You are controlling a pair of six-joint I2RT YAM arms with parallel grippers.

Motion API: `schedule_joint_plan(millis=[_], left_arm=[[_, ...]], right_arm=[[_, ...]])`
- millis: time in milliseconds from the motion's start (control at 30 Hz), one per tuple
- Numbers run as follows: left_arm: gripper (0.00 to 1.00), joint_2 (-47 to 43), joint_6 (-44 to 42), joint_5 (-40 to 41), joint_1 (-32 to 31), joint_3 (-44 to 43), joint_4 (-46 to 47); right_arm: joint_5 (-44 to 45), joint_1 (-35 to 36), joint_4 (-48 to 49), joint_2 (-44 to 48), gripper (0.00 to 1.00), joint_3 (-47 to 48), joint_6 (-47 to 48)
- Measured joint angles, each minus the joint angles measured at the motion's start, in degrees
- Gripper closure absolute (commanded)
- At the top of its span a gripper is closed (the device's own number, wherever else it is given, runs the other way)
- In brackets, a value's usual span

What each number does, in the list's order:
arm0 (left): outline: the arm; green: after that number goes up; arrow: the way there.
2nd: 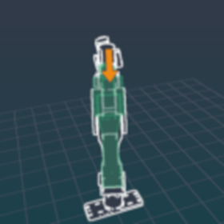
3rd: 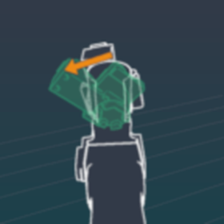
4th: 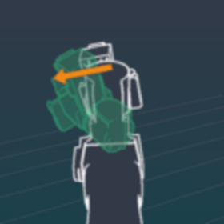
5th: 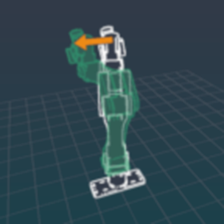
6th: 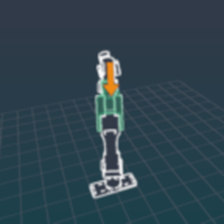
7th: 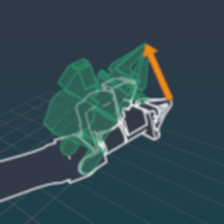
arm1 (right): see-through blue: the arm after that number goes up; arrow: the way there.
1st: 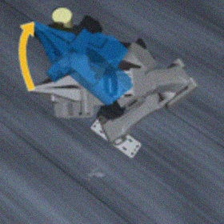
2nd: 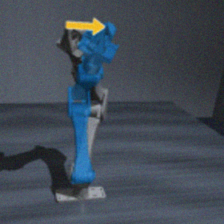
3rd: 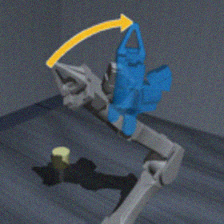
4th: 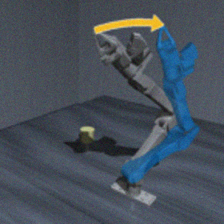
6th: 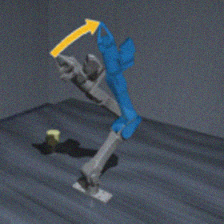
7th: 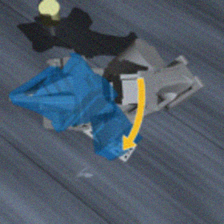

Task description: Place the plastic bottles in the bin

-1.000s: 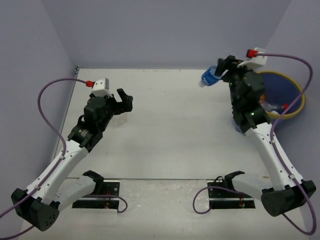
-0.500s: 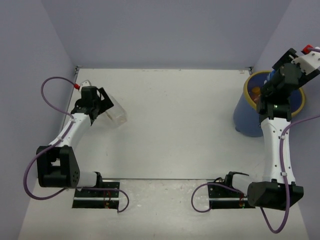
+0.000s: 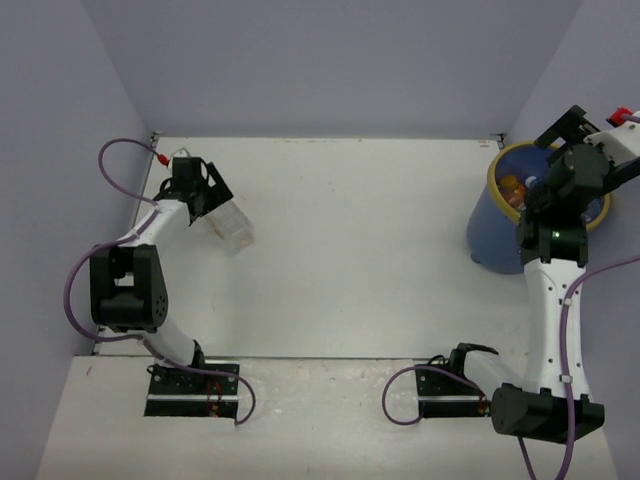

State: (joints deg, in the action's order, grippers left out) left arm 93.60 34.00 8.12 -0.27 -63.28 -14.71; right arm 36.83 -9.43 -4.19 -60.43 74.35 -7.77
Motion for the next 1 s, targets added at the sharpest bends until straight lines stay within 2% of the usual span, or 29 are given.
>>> schedule_joint_plan(millis=[400,433,533,633,700,767,833,900,1000], left_arm=[[0.01,8.96,1.47,0.50,-0.32,-4.10,-1.08],[0.03,9.62,1.46,0.64,-0.47,-4.53,-1.25],[0.20,11.34,1.47,1.07,-0.91,-5.76,-1.94],[0.46,11.57,1.50,1.16,-1.34,-6.38,-2.62],[0.55,11.49,0.91,0.11,-1.55,-6.61,-3.00],[0.61,10.89,-0.21,-3.48,-1.65,-6.23,-2.75],[0.62,8.35,-2.23,-8.02,-2.43,-3.91,-1.19],[0.63,3.53,-4.15,-11.84,-4.11,-0.43,-0.12],[0.66,-6.36,-8.33,-17.55,-10.33,3.61,2.94]], right_arm=[[-26.84,0.02,-5.61,6.80,0.01,0.00,-9.15],[-28.51,0.03,-5.78,6.79,0.01,0.00,-9.62],[-32.85,0.13,-5.94,6.65,0.01,0.00,-10.80],[-36.57,0.16,-6.74,6.50,0.01,0.00,-12.02],[-38.38,0.27,-7.57,6.47,0.01,-0.11,-12.83],[-40.52,0.28,-7.80,6.96,0.01,-0.81,-14.01],[-43.77,0.38,-7.53,8.02,0.01,-2.32,-15.54],[-47.35,0.68,-7.45,9.12,0.01,-3.84,-16.94],[-53.94,3.20,-6.46,9.51,0.01,-5.43,-18.30]])
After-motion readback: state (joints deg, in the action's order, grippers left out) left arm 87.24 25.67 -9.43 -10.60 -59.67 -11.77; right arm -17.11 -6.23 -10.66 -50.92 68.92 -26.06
